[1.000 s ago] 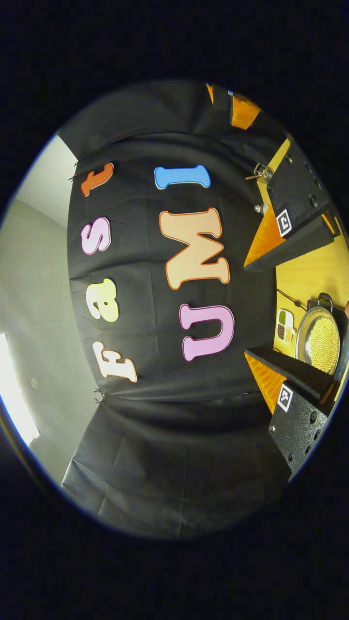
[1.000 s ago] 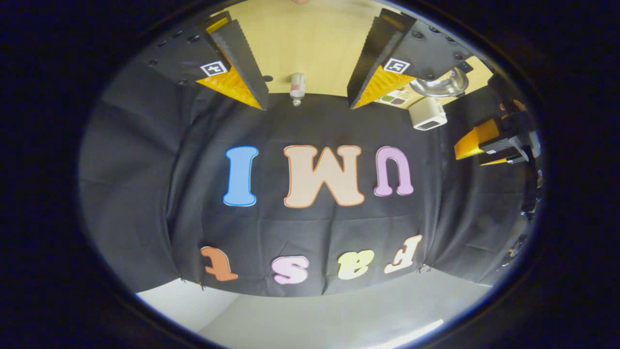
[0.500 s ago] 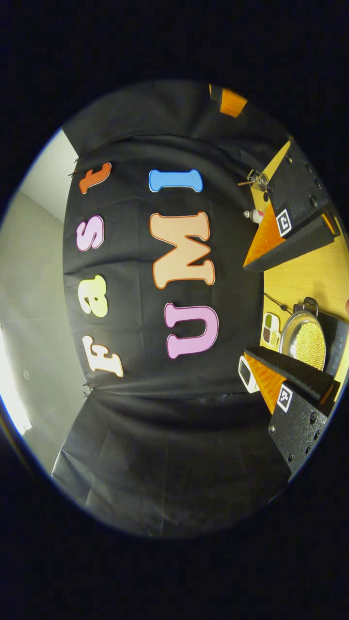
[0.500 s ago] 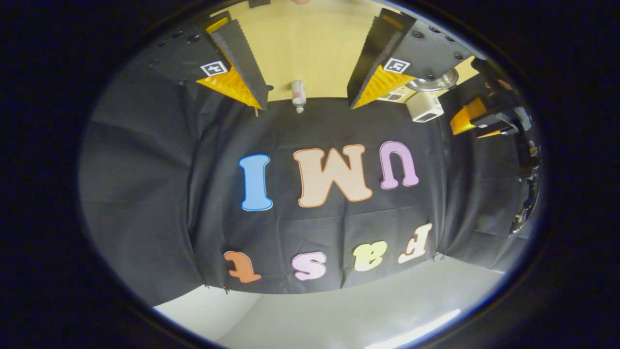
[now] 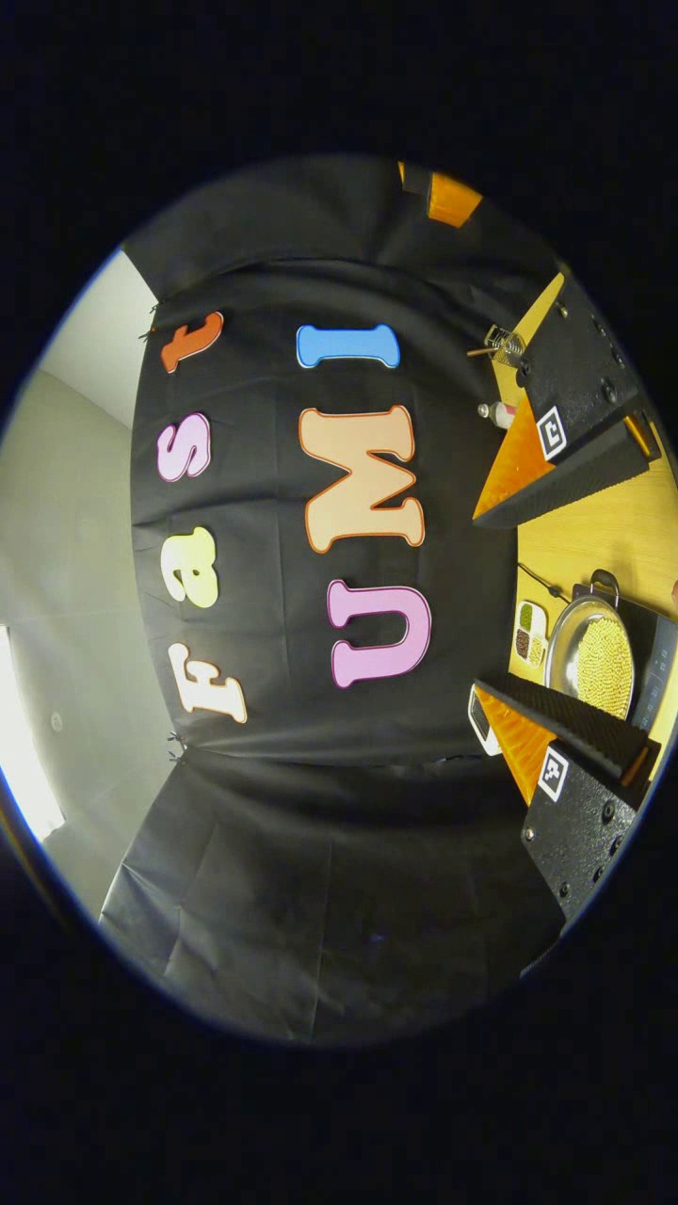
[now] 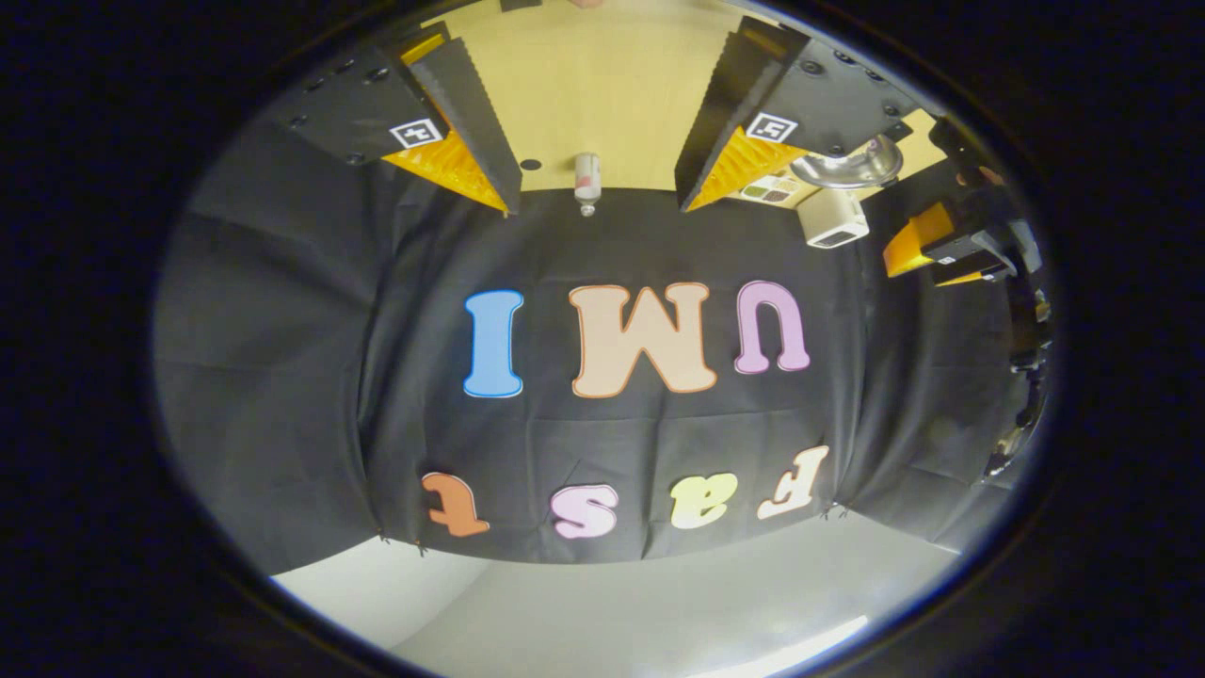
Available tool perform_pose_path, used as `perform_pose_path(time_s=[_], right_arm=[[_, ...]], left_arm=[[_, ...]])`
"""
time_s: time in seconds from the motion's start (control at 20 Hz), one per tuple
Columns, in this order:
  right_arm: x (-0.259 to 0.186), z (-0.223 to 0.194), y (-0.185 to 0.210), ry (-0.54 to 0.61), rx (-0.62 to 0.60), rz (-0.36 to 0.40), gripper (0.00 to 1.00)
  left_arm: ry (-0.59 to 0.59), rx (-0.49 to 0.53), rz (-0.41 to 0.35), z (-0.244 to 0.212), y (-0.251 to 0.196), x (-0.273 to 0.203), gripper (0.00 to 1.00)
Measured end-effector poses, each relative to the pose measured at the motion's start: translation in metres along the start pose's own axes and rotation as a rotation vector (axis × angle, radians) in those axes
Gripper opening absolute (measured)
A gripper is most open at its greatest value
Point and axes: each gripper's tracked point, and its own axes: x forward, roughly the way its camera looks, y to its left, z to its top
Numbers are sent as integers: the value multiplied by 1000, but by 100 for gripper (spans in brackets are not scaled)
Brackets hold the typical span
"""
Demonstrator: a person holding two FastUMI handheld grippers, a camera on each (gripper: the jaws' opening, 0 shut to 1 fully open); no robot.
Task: First push the handle of the pot to place it horizontally, then grasp the pot with both hands and set it on the induction cooktop.
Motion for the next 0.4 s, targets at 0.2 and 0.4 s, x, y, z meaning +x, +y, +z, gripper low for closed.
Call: perform_pose_path(time_s=[0.2,0.4], right_arm=[[2,0,2,-4,9,5,94],[2,-1,-3,-3,25,-7,94]], left_arm=[[9,1,-1,-4,-1,2,94],[24,3,-18,-8,-7,6,95]])
